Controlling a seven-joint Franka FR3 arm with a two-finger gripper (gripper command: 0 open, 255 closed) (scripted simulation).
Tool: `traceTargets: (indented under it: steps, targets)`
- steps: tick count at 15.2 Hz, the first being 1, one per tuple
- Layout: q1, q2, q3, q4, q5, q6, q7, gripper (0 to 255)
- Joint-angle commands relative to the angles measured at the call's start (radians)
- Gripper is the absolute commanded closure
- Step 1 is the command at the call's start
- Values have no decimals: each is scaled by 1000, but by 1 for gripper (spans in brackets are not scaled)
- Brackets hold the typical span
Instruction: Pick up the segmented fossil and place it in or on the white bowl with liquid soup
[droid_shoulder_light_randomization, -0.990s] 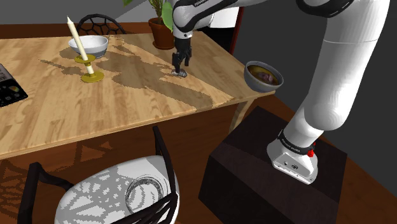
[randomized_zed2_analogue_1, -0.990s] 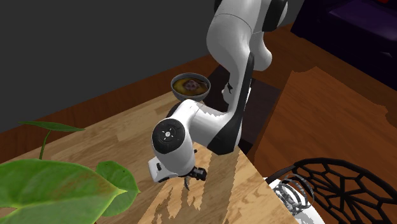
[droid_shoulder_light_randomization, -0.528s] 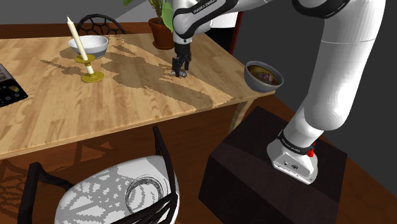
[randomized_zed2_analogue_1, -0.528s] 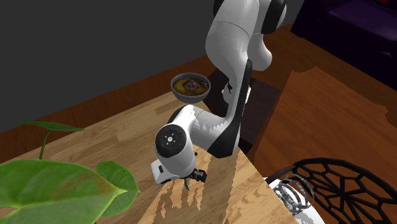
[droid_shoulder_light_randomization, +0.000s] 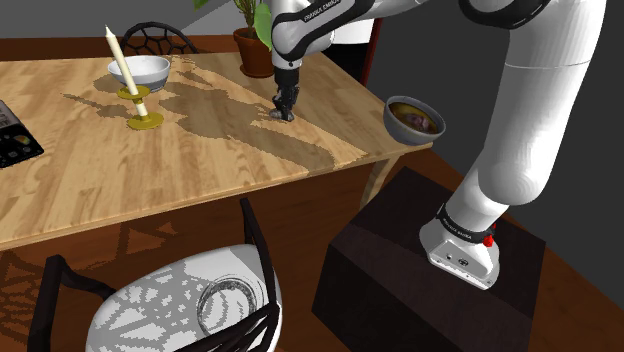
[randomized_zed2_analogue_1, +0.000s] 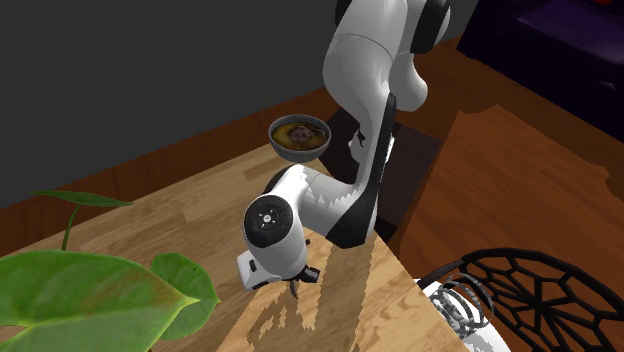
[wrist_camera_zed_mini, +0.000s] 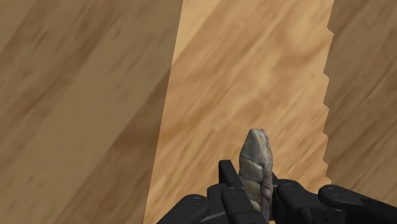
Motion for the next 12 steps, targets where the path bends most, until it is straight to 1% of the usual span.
traceTargets:
  steps: [1,6,12]
  targets:
    - [0,0,0,0,0,0,0,255]
    - [0,0,0,-1,0,0,0,255]
    - [0,-34,1,34,1,-70,1,255]
